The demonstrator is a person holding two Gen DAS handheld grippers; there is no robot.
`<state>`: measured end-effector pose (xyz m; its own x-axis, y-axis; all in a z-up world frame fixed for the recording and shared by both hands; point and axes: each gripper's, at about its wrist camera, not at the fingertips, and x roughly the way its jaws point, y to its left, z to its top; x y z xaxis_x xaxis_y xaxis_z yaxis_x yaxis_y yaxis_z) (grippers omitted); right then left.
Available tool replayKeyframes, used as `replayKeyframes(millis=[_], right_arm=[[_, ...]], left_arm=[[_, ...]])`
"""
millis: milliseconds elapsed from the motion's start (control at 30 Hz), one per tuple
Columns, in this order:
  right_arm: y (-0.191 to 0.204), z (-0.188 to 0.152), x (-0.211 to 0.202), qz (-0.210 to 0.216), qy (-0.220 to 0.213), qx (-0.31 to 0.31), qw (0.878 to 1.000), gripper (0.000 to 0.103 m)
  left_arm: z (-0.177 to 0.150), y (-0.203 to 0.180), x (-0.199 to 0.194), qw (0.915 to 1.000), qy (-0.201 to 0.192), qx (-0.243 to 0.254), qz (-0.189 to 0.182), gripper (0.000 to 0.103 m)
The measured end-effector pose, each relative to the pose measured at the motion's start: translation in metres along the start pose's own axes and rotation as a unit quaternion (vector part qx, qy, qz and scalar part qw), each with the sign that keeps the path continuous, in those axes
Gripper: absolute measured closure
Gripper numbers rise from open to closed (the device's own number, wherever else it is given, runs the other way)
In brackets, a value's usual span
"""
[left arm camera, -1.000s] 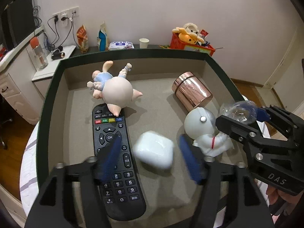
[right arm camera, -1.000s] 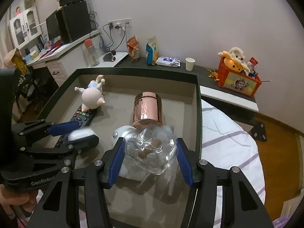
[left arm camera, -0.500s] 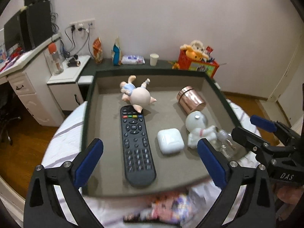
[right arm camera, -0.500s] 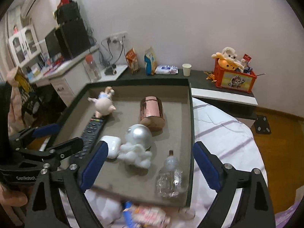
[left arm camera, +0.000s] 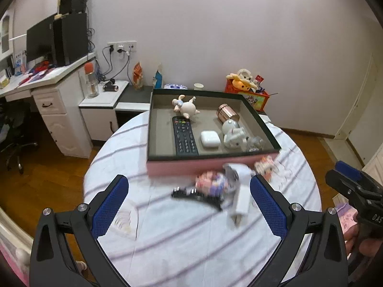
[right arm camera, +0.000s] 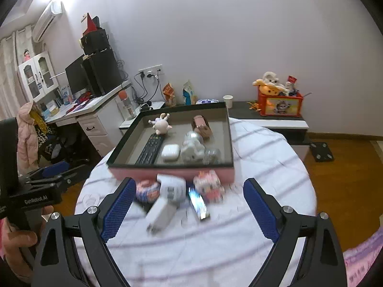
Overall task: Organize rigid objects
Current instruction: 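Withdraw both tools from the box back toward the remaining items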
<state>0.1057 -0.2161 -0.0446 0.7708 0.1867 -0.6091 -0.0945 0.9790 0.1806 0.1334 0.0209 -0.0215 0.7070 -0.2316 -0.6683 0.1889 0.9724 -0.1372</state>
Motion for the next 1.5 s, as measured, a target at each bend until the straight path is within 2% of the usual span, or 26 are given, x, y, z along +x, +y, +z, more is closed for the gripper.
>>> replayKeyframes(millis=[200, 367, 933, 1200, 1500], right_arm=[[-0.002, -0.036, -0.024, -0.014, 0.012, 0.024, 1.000, 0.011], [0.003, -0.053, -0.032, -0.010, 0.018, 0.028, 0.999, 0.011], [0.014, -0.059, -0.033, -0.007, 0.020, 0.022, 1.000, 0.010], [0.014, -0.057, -0.011, -0.007, 0.042, 0.026, 0.999, 0.010], [0.036, -0.052, 0.059, -0.001, 0.093, 0.029, 0.995, 0.010]], left_arm=[[-0.030, 0.005, -0.032, 0.9996, -0.002, -0.027, 0.002, 0.000], [-0.046, 0.000, -0.046, 0.9997, -0.004, -0.023, 0.012, 0.000], [-0.067, -0.009, -0.042, 0.9997, 0.011, -0.013, 0.016, 0.000], [-0.069, -0.002, -0.023, 0.9992, 0.028, -0.018, 0.021, 0.000], [-0.070, 0.013, 0.020, 0.9982, 0.050, -0.007, 0.033, 0.000]])
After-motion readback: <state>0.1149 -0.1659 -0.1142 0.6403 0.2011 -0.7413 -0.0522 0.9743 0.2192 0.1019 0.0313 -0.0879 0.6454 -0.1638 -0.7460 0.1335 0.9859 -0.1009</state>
